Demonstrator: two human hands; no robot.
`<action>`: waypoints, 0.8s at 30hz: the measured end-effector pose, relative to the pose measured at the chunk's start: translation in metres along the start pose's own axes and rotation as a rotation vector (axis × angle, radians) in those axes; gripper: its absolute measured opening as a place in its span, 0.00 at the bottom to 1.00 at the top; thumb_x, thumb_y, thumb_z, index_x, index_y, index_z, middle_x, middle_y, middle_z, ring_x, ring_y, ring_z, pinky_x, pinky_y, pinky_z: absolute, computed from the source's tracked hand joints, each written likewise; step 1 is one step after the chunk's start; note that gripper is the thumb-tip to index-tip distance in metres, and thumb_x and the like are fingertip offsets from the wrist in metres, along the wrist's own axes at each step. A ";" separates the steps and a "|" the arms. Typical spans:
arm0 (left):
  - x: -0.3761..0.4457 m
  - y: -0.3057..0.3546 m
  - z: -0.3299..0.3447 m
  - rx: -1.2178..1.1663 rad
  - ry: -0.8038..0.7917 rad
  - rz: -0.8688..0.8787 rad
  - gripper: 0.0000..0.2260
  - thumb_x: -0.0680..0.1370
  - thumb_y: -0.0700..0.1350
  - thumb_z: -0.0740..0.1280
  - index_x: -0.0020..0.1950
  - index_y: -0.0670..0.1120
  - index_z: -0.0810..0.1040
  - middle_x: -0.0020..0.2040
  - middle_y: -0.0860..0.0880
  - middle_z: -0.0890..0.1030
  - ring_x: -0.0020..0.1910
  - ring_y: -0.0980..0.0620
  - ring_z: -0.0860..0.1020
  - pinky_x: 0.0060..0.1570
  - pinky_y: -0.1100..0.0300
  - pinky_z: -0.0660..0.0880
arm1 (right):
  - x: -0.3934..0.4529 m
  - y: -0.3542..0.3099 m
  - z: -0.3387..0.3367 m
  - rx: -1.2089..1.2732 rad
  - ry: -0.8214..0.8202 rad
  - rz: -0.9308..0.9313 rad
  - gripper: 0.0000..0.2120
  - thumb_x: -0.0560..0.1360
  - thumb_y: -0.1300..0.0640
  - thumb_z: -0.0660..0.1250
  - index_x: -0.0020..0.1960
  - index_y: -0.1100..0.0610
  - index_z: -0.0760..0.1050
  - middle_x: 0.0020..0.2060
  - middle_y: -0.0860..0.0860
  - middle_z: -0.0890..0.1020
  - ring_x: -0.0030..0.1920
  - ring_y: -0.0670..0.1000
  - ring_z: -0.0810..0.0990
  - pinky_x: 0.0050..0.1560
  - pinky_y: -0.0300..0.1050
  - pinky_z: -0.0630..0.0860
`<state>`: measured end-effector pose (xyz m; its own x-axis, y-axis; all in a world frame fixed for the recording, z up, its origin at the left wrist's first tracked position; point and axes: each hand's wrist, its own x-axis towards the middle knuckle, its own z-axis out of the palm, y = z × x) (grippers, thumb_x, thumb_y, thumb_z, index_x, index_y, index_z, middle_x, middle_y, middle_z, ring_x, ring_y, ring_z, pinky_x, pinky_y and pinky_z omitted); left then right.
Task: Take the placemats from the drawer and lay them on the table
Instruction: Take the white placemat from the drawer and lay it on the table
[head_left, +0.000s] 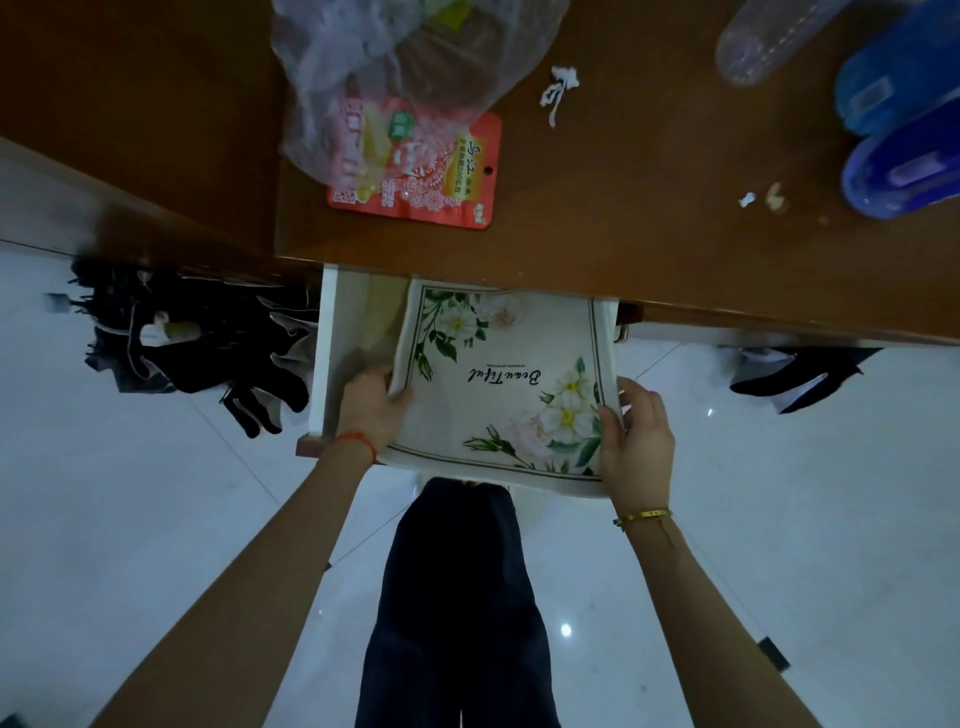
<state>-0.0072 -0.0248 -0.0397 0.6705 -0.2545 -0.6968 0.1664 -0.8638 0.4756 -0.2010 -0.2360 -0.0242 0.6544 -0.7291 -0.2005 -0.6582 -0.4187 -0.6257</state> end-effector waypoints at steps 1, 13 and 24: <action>-0.007 0.002 -0.002 -0.005 -0.011 -0.018 0.10 0.77 0.41 0.67 0.56 0.38 0.78 0.52 0.40 0.82 0.53 0.41 0.79 0.48 0.61 0.70 | -0.002 -0.002 -0.004 0.016 -0.007 0.020 0.14 0.75 0.66 0.65 0.60 0.61 0.73 0.48 0.55 0.76 0.43 0.54 0.74 0.45 0.47 0.73; -0.135 0.034 -0.038 -0.114 -0.020 -0.052 0.13 0.79 0.39 0.64 0.61 0.36 0.70 0.55 0.40 0.76 0.54 0.46 0.73 0.49 0.66 0.65 | -0.053 -0.051 -0.090 0.068 -0.187 0.129 0.08 0.78 0.66 0.59 0.57 0.62 0.68 0.34 0.54 0.77 0.28 0.50 0.72 0.25 0.31 0.65; -0.272 0.107 -0.119 -0.260 0.079 0.233 0.08 0.79 0.39 0.63 0.58 0.45 0.72 0.55 0.48 0.78 0.54 0.46 0.77 0.57 0.51 0.74 | -0.128 -0.128 -0.211 0.277 0.029 0.126 0.07 0.79 0.62 0.61 0.56 0.55 0.68 0.26 0.49 0.74 0.25 0.46 0.70 0.26 0.35 0.65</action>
<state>-0.0852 0.0042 0.2645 0.7645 -0.3881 -0.5147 0.1744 -0.6441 0.7448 -0.2790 -0.2036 0.2408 0.5605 -0.7830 -0.2700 -0.6042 -0.1636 -0.7798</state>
